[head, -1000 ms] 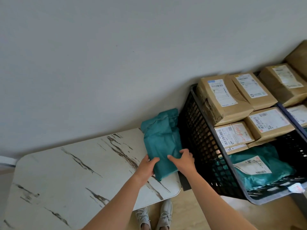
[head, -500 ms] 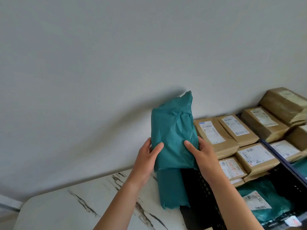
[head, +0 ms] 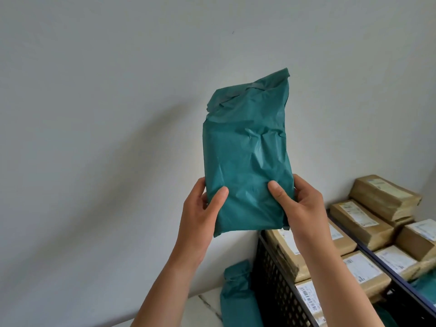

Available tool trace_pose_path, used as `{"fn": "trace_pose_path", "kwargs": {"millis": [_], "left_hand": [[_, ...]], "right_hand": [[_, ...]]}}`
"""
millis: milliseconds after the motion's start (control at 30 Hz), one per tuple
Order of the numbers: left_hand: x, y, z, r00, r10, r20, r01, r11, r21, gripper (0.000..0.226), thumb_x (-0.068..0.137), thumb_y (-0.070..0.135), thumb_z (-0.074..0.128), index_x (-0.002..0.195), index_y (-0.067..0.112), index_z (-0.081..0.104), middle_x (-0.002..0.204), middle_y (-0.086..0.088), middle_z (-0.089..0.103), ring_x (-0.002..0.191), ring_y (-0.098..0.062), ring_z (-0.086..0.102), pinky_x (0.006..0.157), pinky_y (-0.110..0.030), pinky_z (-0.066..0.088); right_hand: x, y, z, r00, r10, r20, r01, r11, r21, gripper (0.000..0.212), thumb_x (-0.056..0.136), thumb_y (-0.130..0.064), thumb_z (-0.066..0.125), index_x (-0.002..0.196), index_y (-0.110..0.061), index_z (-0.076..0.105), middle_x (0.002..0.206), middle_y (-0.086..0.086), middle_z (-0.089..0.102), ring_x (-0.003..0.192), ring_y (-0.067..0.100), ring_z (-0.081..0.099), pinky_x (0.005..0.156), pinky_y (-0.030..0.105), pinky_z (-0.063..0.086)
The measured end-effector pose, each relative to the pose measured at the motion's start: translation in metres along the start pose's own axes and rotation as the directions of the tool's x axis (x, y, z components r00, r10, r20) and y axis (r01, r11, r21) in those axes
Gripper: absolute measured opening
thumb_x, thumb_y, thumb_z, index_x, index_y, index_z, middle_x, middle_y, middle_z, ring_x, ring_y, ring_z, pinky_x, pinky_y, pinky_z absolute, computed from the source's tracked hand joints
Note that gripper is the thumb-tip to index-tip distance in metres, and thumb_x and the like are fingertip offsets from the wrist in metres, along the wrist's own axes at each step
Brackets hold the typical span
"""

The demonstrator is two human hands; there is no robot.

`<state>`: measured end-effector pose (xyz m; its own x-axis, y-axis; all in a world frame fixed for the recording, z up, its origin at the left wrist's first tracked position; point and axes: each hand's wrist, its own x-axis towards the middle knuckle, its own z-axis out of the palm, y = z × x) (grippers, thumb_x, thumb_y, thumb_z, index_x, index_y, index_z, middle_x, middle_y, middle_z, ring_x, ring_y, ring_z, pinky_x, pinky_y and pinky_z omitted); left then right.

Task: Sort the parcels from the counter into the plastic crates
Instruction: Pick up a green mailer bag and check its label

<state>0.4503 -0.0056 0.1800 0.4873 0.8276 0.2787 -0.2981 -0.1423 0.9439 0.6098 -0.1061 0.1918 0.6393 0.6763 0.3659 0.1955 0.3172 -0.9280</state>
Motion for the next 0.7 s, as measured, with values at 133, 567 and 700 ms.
{"fn": "trace_pose_path", "kwargs": {"millis": [133, 567, 700], "left_hand": [[-0.001, -0.008, 0.007, 0.982, 0.087, -0.17, -0.063, 0.988, 0.141, 0.006, 0.104, 0.031, 0.064, 0.109, 0.034, 0.064, 0.103, 0.005, 0.075, 0.097, -0.021, 0.073, 0.087, -0.056, 0.061], [-0.018, -0.013, 0.033, 0.83, 0.465, 0.309, -0.557, 0.663, 0.5, 0.077, 0.103, 0.014, 0.059, 0.167, 0.023, 0.017, 0.174, 0.013, 0.016, 0.162, -0.014, 0.013, 0.127, -0.044, 0.032], [-0.015, 0.003, 0.023, 0.879, 0.403, 0.255, -0.477, 0.748, 0.462, 0.071, 0.106, 0.026, 0.049, 0.167, 0.03, 0.015, 0.172, 0.02, 0.017, 0.16, -0.004, 0.012, 0.128, -0.039, 0.03]], "right_hand": [[-0.005, 0.004, 0.011, 0.976, -0.128, -0.174, 0.069, 0.948, -0.31, 0.025, 0.092, -0.028, 0.078, 0.111, -0.025, 0.062, 0.104, -0.017, 0.07, 0.093, 0.0, 0.067, 0.074, 0.016, 0.055], [-0.009, -0.029, 0.037, 0.996, -0.026, 0.089, 0.02, 0.997, 0.071, 0.042, 0.092, -0.042, 0.067, 0.13, -0.028, 0.057, 0.119, -0.013, 0.075, 0.111, 0.012, 0.074, 0.089, 0.039, 0.064], [0.006, -0.033, 0.025, 0.995, 0.01, 0.095, -0.029, 0.979, 0.201, 0.033, 0.098, -0.025, 0.063, 0.131, -0.023, 0.061, 0.121, 0.0, 0.077, 0.113, 0.022, 0.074, 0.09, 0.042, 0.063]]}}
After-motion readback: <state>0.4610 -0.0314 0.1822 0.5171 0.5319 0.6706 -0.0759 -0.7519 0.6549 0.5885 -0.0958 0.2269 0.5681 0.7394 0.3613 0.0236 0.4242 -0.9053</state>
